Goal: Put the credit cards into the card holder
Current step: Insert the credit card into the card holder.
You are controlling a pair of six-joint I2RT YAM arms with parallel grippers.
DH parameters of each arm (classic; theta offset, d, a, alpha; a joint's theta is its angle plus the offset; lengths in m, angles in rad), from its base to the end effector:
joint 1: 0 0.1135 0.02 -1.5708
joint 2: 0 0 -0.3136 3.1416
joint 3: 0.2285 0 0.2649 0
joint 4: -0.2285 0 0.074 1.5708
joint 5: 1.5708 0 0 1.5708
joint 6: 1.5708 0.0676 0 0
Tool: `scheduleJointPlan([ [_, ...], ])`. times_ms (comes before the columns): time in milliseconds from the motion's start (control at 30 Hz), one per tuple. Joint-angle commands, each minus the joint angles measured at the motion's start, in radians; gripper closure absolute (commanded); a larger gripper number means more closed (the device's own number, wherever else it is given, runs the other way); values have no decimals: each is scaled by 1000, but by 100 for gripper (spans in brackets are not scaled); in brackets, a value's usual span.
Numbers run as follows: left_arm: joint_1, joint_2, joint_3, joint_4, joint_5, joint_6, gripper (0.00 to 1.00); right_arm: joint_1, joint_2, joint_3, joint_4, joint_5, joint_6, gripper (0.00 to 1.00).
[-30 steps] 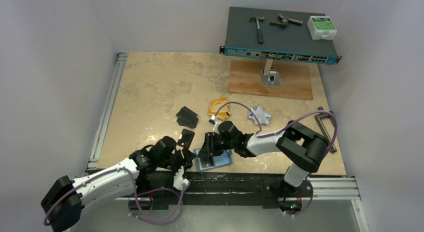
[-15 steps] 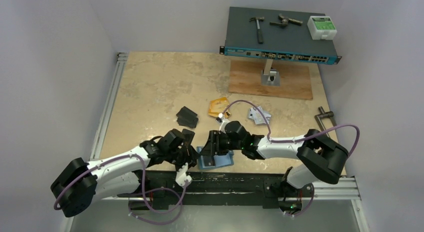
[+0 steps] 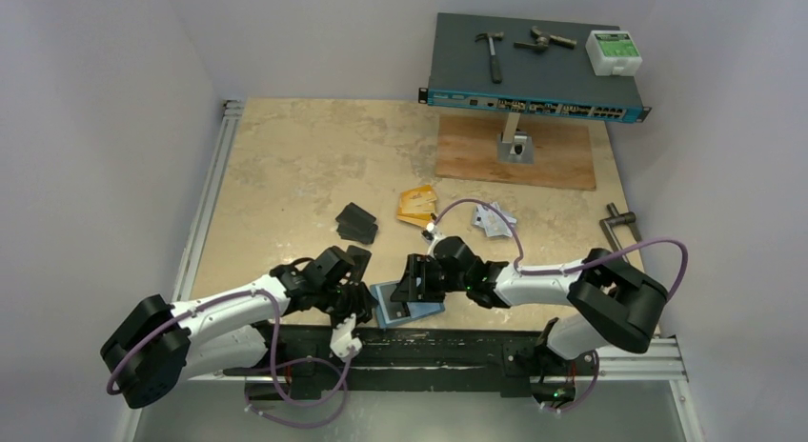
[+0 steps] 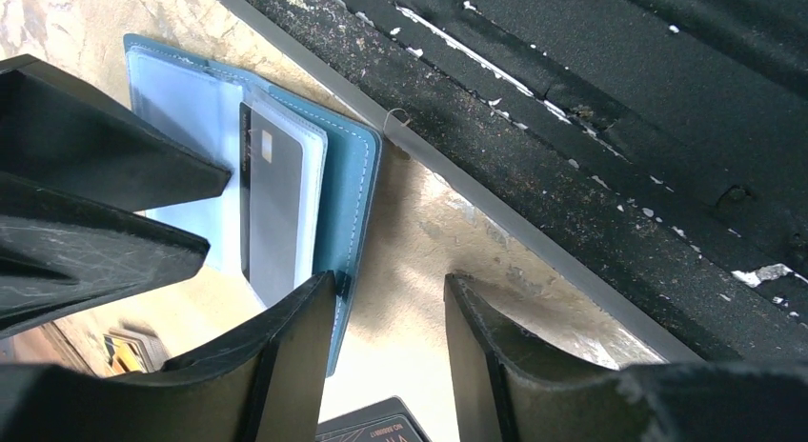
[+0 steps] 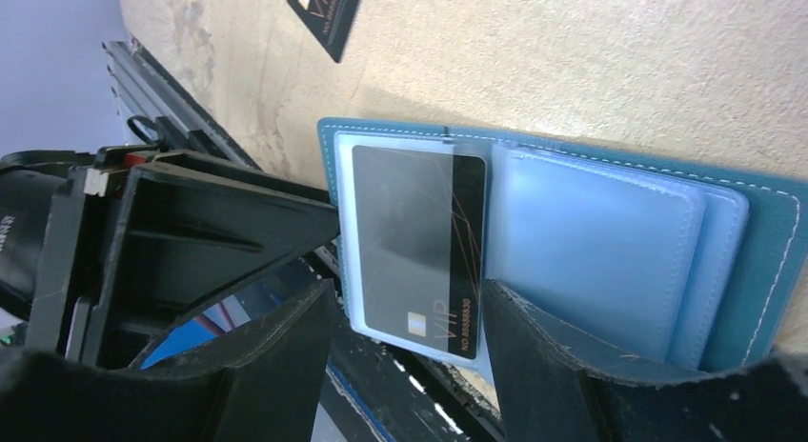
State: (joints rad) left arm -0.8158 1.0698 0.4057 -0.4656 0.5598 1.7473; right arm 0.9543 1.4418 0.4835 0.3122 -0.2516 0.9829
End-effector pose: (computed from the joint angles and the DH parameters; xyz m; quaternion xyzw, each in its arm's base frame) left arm 0.0873 -0.1452 0.1581 0.9161 0.2096 -0.1464 0.3089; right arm 0.1530 0.2451 0.1639 -0.0433 0.8886 0.4283 0.1581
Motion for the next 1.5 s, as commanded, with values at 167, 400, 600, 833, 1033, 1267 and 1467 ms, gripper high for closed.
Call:
scheduleJointPlan([
  [167, 4, 19, 24, 14, 38, 2, 56, 7, 49, 52, -39, 64, -9, 39],
  [400, 4, 26, 18, 26, 48, -4, 56, 31, 91, 87, -45, 60, -15, 39],
  [600, 3, 25, 13, 33, 46, -14, 59, 56, 99, 105, -56, 60, -21, 40],
  [833, 4, 16, 2, 21, 49, 10, 63, 61, 76, 108, -45, 46, -27, 40],
  [1033, 5, 5, -8, -15, 11, 33, 72, 51, 34, 73, -62, 60, 0, 40],
  [1267, 27, -30, 5, -89, -20, 17, 91, 37, -30, 97, -160, 101, -31, 40],
  [1467, 27, -62, 33, -123, -17, -66, 93, 28, -74, 168, -277, 171, -83, 40],
])
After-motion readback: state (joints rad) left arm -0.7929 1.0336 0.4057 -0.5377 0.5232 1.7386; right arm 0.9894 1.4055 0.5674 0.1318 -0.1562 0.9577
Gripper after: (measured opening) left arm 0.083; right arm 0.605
